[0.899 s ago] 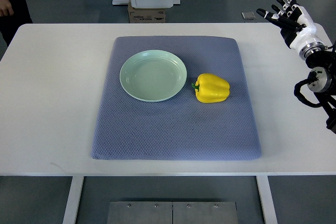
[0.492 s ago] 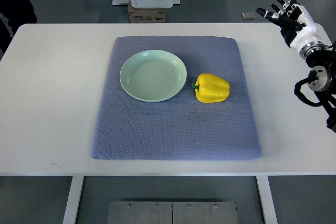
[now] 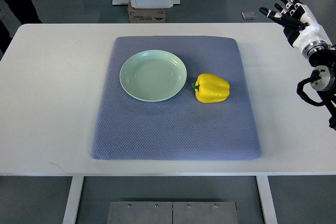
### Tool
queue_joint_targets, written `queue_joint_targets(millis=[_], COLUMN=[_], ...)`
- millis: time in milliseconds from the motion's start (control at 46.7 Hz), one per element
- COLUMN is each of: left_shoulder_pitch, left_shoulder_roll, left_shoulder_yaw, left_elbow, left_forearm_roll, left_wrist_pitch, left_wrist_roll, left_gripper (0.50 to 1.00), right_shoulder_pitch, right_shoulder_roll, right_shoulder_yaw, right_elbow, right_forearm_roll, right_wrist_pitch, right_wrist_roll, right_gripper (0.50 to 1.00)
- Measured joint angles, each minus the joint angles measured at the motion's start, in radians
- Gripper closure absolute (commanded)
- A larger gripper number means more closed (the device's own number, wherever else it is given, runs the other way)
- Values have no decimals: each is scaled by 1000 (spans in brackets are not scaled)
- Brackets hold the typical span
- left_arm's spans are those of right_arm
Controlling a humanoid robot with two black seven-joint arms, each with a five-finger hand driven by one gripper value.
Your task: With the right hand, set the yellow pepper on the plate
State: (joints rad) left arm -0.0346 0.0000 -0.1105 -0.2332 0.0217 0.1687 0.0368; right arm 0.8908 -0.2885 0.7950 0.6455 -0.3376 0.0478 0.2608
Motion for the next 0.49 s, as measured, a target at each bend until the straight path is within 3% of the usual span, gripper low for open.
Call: queue_joint_targets(millis=[492], left_shoulder_pitch=[-1], left_shoulder_roll=[0], left_shoulder_yaw=[0], left_elbow=[0], left_forearm_roll=[0], left_wrist_pitch=[0], left_wrist_roll=[0], left_gripper=[500], right_shoulder_pitch=[-1], right_shoulder_roll=[-2], right_shoulder_yaw=[-4], right_elbow=[2], right_forearm_roll=[0], right_wrist_pitch=[3], right_wrist_roll=[8], right_gripper=[500])
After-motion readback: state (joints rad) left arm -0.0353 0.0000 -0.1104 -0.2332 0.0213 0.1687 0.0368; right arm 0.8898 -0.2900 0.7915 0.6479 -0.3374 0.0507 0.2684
